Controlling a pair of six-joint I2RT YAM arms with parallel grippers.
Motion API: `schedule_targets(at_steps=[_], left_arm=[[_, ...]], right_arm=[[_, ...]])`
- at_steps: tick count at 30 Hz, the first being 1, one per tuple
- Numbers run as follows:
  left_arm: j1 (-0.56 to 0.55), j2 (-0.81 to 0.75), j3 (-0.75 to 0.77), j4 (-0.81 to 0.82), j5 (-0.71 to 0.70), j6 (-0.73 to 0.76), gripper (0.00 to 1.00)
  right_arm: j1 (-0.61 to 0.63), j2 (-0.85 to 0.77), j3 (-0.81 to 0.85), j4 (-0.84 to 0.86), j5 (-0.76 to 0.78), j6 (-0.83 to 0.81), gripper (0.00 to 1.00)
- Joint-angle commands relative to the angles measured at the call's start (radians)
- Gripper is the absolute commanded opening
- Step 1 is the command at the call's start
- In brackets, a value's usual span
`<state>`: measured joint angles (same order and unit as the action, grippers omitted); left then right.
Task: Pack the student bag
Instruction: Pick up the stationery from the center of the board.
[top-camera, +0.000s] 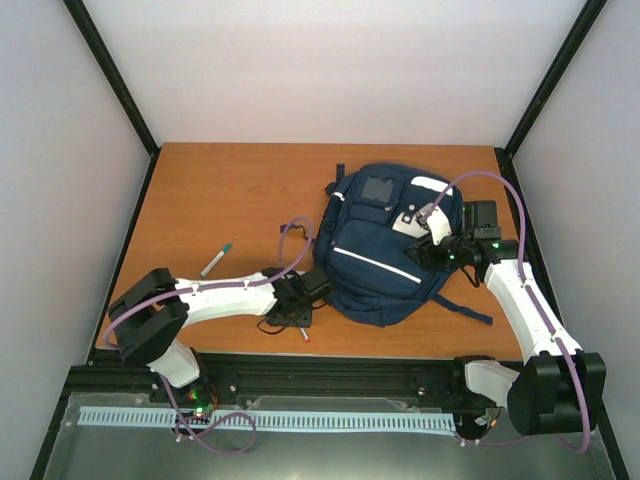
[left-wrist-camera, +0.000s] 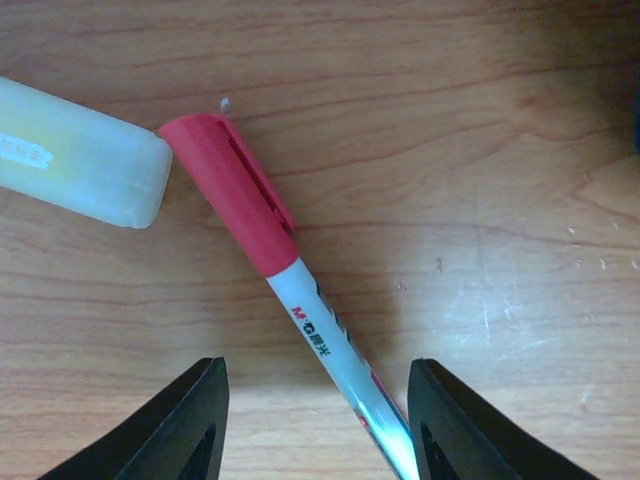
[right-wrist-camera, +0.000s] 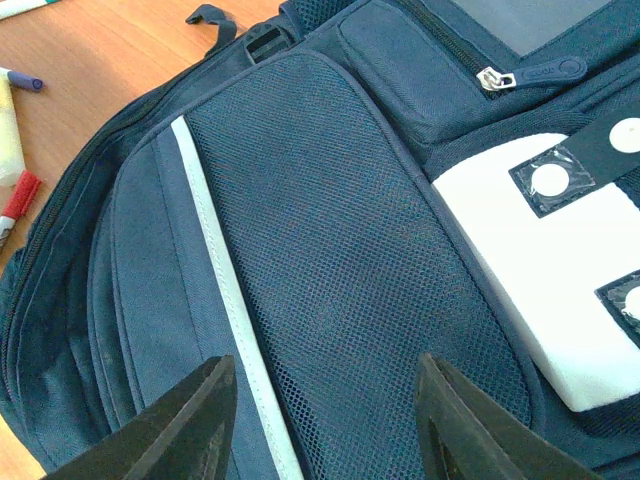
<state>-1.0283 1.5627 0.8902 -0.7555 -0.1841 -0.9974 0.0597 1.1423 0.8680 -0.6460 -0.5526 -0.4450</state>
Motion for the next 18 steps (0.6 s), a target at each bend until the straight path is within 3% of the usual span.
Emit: schedule_targets(at_steps=[1,12,18], left_arm=[[-0.013,0.028,0.018,0.019,-0.029,-0.012,0.5],[-0.013,0.11,0.044,0.054,0.001,0.015,0.42],[-0.013,0.12,0.056,0.045,0.01,0.053,0.29]], right_arm=[[0.008,0.007,-0.004,0.01,-0.002,-0.015,0.5],[0.009,0.006,-0.006,0.006,-0.001,-0.019,0.5],[0.008,0.01,-0.005,0.004,-0.002,-0.023,0.5]])
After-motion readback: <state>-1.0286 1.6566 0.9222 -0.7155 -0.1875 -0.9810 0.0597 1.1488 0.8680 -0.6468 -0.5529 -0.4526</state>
